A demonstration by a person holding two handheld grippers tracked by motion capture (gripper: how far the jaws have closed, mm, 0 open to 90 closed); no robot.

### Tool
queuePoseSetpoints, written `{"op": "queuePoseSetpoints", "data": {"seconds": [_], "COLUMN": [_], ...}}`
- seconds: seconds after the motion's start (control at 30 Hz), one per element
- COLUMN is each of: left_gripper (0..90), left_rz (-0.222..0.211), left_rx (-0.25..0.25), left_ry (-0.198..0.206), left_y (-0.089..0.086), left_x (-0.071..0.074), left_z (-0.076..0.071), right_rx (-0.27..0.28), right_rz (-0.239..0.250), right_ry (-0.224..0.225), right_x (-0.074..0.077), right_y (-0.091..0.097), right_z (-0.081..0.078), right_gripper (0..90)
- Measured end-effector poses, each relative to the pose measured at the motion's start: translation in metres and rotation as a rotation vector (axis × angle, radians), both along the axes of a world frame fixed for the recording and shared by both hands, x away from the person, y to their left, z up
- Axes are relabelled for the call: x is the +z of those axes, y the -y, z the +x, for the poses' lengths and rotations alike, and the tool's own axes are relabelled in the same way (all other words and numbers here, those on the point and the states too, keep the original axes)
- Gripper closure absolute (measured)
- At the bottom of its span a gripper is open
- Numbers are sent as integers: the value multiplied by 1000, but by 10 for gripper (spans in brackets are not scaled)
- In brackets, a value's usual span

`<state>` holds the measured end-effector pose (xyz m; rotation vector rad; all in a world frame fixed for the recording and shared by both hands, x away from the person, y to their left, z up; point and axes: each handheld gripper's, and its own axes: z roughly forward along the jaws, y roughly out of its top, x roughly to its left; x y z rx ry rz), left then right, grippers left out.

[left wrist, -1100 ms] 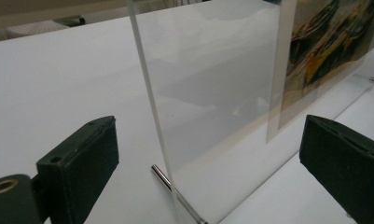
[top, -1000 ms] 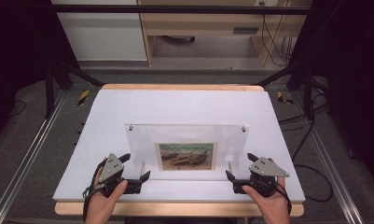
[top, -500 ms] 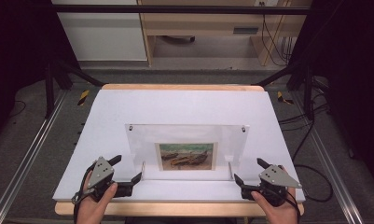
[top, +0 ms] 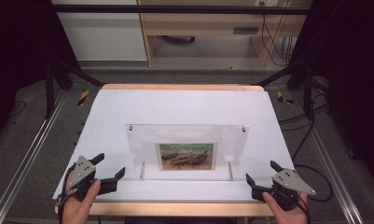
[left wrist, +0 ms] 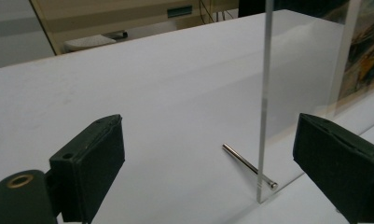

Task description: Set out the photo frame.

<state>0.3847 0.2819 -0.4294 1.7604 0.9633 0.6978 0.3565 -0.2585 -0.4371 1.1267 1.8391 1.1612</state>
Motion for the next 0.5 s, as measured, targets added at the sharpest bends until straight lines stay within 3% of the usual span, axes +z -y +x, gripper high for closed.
{"op": "queuePoseSetpoints", "data": {"seconds": [0.23, 0.33, 0.5], "left_gripper": [84, 90, 92], "left_rz": [15, 17, 41], "left_rx": [91, 115, 132], "left_ry": [62, 59, 33], "left_y": [-15, -19, -21], "left_x": [4, 4, 4], "left_z": [1, 4, 16], "right_rx": [-71, -99, -144], "right_rz": [7, -12, -4], "right_ry": [-9, -21, -56], "right_x": [-3, -6, -10], "right_y": [10, 12, 17], "right_z": [0, 3, 14], "right_gripper": [83, 88, 109]}}
